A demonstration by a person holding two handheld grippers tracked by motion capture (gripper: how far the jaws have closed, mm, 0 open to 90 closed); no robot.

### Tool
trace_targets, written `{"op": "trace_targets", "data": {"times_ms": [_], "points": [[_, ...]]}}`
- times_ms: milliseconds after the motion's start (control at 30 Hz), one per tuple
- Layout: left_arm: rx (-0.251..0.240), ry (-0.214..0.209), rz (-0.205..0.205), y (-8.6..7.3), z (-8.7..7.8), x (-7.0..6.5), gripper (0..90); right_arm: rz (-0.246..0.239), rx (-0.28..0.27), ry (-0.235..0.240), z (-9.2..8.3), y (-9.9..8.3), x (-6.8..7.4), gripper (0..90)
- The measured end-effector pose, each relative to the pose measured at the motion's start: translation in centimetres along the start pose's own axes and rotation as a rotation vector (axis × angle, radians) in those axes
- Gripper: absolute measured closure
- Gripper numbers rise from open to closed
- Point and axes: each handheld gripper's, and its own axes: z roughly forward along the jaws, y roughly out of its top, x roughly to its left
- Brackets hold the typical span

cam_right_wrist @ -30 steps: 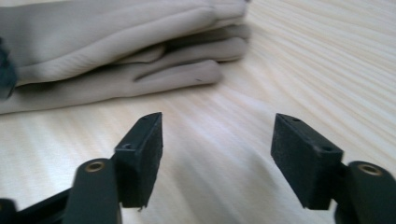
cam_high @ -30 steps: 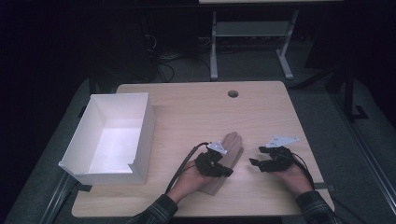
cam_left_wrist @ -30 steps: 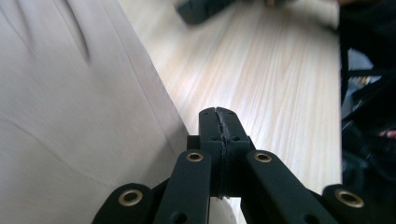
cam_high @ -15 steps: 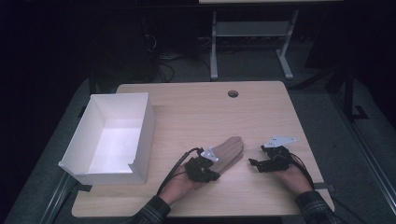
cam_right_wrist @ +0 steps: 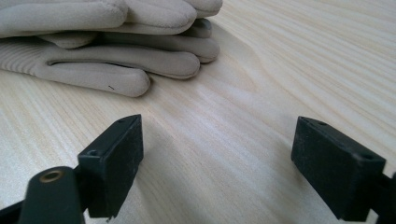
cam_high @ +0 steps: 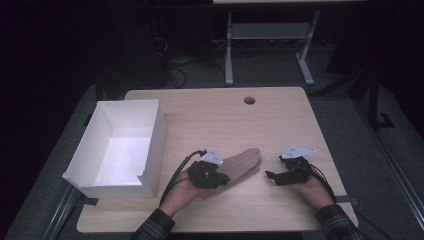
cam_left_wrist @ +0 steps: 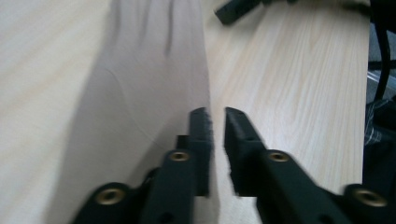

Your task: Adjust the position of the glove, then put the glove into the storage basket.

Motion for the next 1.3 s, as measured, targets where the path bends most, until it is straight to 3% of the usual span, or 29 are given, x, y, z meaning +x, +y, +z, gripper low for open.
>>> {"op": "trace_targets", "data": {"times_ms": [100, 267, 467, 633, 900, 1200, 1300], "points": [[-0.002, 0.029, 0.031, 0.5, -0.2, 0.8, 64.3, 0.001, 0.003, 0.0, 0.0, 0.0, 0.0, 14.3], [-0.005, 0.043, 0.026, 1.2, 0.4, 1.9, 44.1, 0.001, 0.004, -0.001, 0.1, 0.0, 0.1, 13.7], [-0.011, 0.055, 0.047, 2.0, 1.9, 3.0, 27.4, 0.001, 0.004, -0.001, 0.1, 0.1, 0.1, 13.7], [0.016, 0.07, 0.057, 1.9, 3.3, 3.3, 20.0, 0.001, 0.004, -0.001, 0.1, 0.1, 0.1, 13.7], [0.095, 0.065, 0.064, 1.2, 5.1, 3.4, 17.5, 0.001, 0.004, -0.001, 0.1, 0.1, 0.1, 13.6], [0.091, 0.057, 0.057, 0.6, 5.6, 3.2, 18.1, 0.0, 0.003, -0.001, 0.1, 0.1, 0.1, 13.6], [0.096, 0.045, 0.066, 0.7, 5.4, 2.9, 24.8, 0.0, 0.003, -0.001, 0.1, 0.1, 0.1, 13.6]]}}
